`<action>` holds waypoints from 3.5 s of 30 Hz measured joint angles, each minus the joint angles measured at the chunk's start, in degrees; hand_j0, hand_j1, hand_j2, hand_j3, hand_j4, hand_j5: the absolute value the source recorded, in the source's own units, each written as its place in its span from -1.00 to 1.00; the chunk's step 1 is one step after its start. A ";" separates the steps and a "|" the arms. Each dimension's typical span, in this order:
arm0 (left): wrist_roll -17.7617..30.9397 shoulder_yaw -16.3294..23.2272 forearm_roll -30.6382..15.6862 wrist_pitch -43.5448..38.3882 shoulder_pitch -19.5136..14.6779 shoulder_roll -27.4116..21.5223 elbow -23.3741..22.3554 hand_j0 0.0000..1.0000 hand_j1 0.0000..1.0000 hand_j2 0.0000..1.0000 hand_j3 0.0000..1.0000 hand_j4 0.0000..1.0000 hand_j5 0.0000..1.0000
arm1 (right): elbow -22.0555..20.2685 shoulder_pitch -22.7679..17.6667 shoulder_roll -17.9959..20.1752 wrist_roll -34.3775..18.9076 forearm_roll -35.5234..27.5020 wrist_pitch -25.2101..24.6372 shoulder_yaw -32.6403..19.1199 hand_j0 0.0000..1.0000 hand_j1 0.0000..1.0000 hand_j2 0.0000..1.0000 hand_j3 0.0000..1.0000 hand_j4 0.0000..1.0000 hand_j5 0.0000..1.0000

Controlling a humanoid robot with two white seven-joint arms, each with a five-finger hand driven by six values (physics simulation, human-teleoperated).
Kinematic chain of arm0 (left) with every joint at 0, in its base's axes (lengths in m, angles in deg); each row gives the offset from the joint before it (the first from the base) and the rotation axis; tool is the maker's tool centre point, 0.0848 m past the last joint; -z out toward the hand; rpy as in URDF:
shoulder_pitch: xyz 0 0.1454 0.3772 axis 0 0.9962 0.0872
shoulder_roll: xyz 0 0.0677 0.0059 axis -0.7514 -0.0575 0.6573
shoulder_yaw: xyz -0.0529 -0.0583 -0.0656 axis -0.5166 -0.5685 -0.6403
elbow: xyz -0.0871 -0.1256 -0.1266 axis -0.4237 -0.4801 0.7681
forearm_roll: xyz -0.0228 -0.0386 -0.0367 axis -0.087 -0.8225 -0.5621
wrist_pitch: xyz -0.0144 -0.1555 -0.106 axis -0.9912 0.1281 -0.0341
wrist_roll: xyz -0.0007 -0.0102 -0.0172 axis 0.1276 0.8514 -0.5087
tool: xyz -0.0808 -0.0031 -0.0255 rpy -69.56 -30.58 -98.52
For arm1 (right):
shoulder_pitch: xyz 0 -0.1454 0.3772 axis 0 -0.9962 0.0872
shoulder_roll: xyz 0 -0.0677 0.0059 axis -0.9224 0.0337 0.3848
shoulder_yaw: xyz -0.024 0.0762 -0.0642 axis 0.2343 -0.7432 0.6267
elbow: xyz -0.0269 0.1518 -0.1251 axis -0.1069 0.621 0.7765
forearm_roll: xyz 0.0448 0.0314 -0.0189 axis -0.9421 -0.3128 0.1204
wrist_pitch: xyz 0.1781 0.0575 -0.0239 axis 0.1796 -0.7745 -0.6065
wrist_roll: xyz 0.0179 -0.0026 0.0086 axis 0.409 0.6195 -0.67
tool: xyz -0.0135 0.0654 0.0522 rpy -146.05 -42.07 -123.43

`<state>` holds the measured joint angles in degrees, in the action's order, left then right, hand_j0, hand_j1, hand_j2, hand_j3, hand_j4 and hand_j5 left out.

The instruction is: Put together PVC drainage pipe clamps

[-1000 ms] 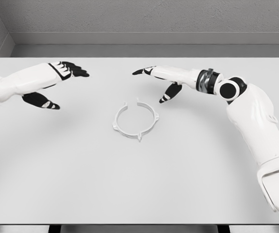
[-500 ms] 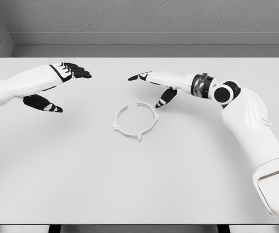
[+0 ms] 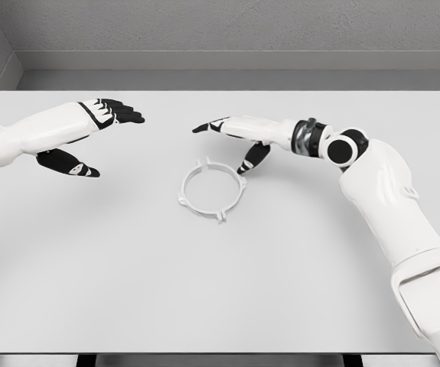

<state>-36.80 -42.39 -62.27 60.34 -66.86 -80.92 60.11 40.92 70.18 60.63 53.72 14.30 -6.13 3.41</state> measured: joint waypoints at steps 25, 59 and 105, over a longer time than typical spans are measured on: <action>0.00 0.07 0.08 0.00 0.09 -0.02 -0.02 1.00 1.00 1.00 1.00 1.00 1.00 | -0.12 -0.53 3.09 0.00 -0.14 0.00 -0.50 1.00 1.00 1.00 1.00 1.00 1.00; 0.00 0.35 0.13 0.00 0.17 -0.07 0.06 1.00 1.00 1.00 1.00 1.00 1.00 | -2.19 -1.14 1.74 0.00 -0.15 -0.01 1.43 1.00 1.00 1.00 1.00 1.00 1.00; 0.00 0.68 0.17 0.01 0.35 0.04 0.14 1.00 1.00 1.00 1.00 1.00 1.00 | -5.60 -5.36 21.18 -0.01 -4.94 0.03 -10.82 1.00 1.00 1.00 1.00 1.00 1.00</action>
